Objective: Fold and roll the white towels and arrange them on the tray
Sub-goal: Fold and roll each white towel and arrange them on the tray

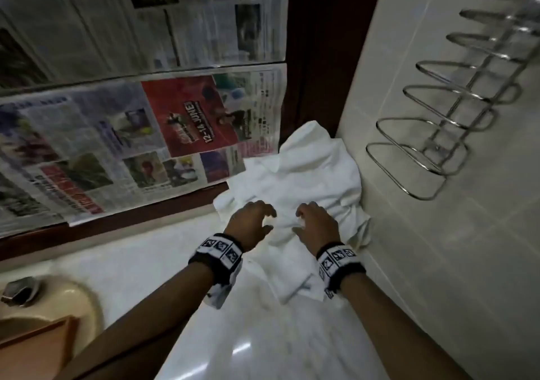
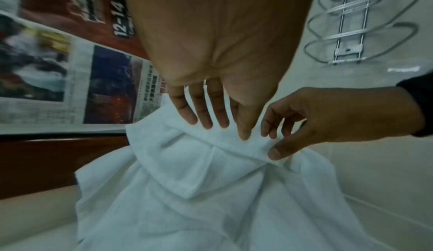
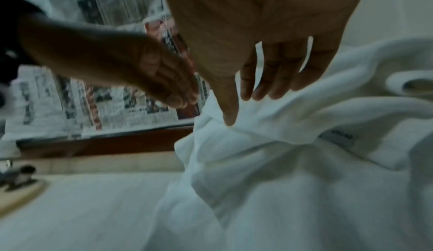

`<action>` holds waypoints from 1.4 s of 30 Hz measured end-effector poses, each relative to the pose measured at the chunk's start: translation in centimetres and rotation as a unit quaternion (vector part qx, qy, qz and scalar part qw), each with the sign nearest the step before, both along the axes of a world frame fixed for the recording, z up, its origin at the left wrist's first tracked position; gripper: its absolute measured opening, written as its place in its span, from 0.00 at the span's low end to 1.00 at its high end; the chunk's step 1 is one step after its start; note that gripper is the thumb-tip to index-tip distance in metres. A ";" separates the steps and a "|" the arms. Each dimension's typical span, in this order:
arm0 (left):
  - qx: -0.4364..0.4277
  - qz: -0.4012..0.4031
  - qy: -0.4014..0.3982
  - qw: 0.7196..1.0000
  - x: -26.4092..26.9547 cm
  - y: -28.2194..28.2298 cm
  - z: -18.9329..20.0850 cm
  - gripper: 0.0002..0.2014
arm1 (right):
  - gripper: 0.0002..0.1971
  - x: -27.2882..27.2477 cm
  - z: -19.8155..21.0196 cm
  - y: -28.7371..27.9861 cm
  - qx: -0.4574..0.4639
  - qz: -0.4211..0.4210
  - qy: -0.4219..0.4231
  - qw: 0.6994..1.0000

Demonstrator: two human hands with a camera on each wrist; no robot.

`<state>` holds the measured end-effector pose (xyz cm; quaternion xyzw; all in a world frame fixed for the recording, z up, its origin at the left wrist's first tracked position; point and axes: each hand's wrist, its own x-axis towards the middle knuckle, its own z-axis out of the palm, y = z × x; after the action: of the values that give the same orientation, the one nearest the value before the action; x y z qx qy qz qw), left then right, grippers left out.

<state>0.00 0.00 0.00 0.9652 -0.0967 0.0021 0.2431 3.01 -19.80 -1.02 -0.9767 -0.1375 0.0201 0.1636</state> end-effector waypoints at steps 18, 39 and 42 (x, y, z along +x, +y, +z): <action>-0.103 -0.006 -0.074 0.992 4.7 -1.7 2.2 0.06 | 0.07 2.7 1.6 -1.0 0.168 0.047 -0.173 0.969; -0.112 -0.030 -0.232 0.966 -10.2 8.4 29.0 0.15 | 0.06 -9.6 25.8 3.4 0.204 0.112 -0.313 0.921; -0.100 -0.010 -0.232 0.968 -13.8 10.6 31.0 0.13 | 0.06 -11.8 28.4 4.4 0.205 0.138 -0.323 0.914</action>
<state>-13.83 10.63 31.04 0.9080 -0.1589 0.2333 0.3096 -8.80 -15.45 27.39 -0.8465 -0.3170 -0.3029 0.3021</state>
